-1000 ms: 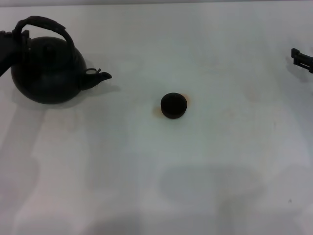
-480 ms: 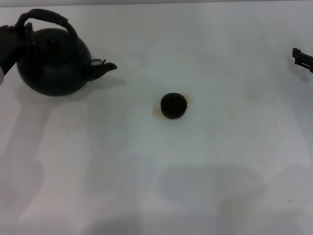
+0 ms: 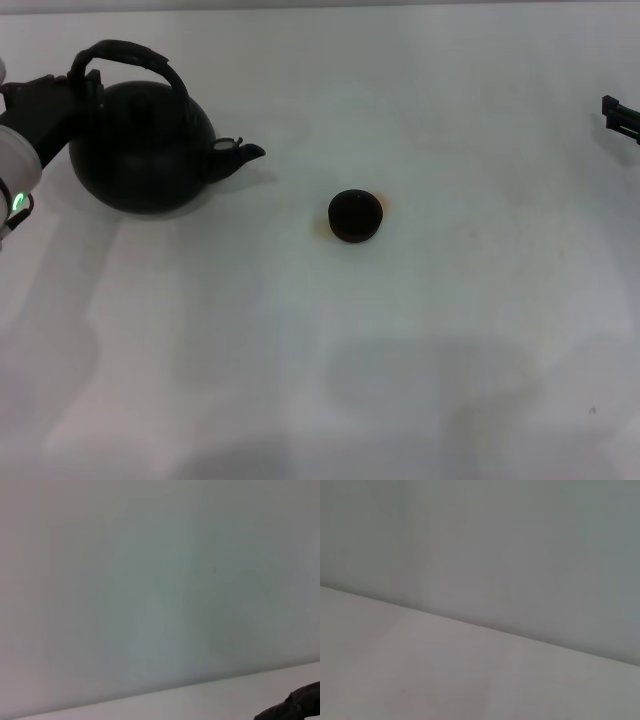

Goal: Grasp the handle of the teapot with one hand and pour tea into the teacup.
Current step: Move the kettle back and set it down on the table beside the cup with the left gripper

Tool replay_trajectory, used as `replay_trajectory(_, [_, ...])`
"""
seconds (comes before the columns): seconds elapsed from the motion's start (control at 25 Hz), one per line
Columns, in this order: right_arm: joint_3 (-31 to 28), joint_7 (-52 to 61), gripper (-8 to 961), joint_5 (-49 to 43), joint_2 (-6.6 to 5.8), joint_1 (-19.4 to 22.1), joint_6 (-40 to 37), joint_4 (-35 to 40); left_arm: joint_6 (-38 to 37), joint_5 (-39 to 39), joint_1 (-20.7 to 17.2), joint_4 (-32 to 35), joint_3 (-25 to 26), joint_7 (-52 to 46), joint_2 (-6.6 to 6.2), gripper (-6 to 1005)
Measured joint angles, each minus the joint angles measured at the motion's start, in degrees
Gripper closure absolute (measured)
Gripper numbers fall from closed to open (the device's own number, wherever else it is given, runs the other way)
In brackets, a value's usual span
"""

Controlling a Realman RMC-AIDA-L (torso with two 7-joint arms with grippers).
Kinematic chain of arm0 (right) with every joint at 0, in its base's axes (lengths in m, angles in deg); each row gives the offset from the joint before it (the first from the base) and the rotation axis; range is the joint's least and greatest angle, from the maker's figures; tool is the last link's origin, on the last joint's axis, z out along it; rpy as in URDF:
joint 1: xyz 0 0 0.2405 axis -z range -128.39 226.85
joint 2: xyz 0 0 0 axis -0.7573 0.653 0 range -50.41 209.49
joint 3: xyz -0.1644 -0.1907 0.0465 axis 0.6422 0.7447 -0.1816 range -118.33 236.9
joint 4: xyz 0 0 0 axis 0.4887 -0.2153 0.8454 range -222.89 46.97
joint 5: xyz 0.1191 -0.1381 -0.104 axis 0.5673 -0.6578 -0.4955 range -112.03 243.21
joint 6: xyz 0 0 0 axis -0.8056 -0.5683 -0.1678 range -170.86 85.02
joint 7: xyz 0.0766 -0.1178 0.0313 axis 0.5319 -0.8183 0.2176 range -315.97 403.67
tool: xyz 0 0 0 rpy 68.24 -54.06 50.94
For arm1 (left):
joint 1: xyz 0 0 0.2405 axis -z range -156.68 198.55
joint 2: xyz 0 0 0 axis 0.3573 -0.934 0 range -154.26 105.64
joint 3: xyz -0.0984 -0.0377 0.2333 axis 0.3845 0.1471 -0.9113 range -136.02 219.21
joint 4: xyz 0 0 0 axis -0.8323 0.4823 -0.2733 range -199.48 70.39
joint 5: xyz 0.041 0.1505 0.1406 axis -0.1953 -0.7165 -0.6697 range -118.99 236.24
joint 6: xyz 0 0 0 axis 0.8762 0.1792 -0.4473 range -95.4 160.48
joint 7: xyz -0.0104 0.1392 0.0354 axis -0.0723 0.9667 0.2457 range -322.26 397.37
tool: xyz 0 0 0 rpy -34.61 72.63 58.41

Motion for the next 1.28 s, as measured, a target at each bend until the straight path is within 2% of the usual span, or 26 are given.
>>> replay_trajectory(0.64, [0.55, -0.12, 108, -0.23, 0.47, -0.49, -0.03, -0.54, -0.78, 0.25, 2.43, -3.16, 0.22, -0.49, 0.33, 892])
replay_trajectory(1.04, [0.50, -0.11, 108, -0.23, 0.47, -0.30, -0.11, -0.62, -1.10, 2.74, 2.52, -3.24, 0.02, -0.36, 0.21, 884])
replay_trajectory(1.28, [0.42, -0.13, 108, -0.25, 0.46, -0.18, -0.12, -0.52, -1.33, 2.95, 2.03, -2.64, 0.12, -0.13, 0.21, 773])
